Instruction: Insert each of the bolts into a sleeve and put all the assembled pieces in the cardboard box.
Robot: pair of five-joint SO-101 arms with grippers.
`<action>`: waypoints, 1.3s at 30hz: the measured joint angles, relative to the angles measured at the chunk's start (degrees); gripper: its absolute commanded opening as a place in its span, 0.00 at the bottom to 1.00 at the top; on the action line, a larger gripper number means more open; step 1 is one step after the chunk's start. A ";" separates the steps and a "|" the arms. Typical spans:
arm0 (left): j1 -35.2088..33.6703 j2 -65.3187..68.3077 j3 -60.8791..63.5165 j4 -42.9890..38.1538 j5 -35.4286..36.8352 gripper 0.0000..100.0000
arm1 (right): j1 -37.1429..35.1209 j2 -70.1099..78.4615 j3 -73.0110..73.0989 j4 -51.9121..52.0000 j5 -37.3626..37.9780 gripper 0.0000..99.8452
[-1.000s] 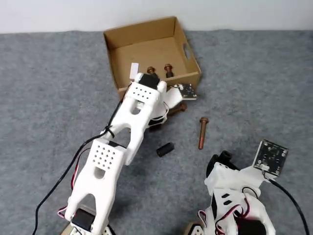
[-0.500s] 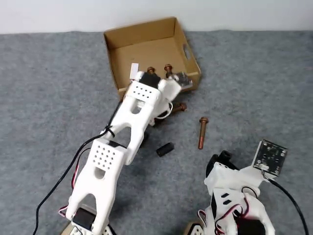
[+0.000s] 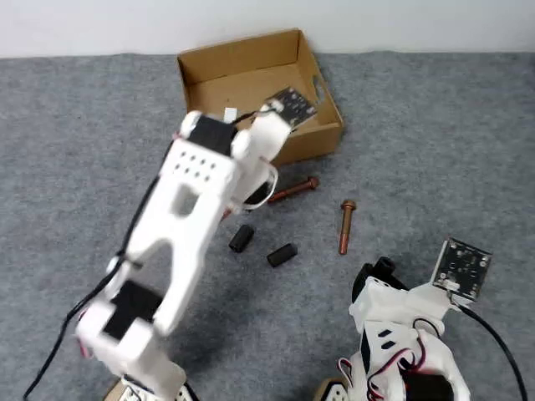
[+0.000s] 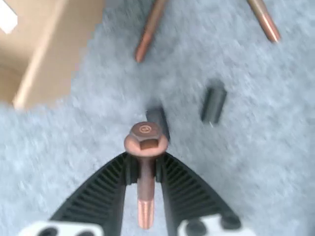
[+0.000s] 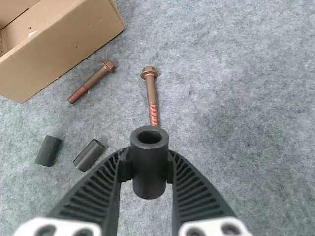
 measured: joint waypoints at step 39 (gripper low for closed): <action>-2.64 -108.31 80.18 -28.48 31.03 0.01 | -40.88 0.09 0.88 -0.53 8.26 0.01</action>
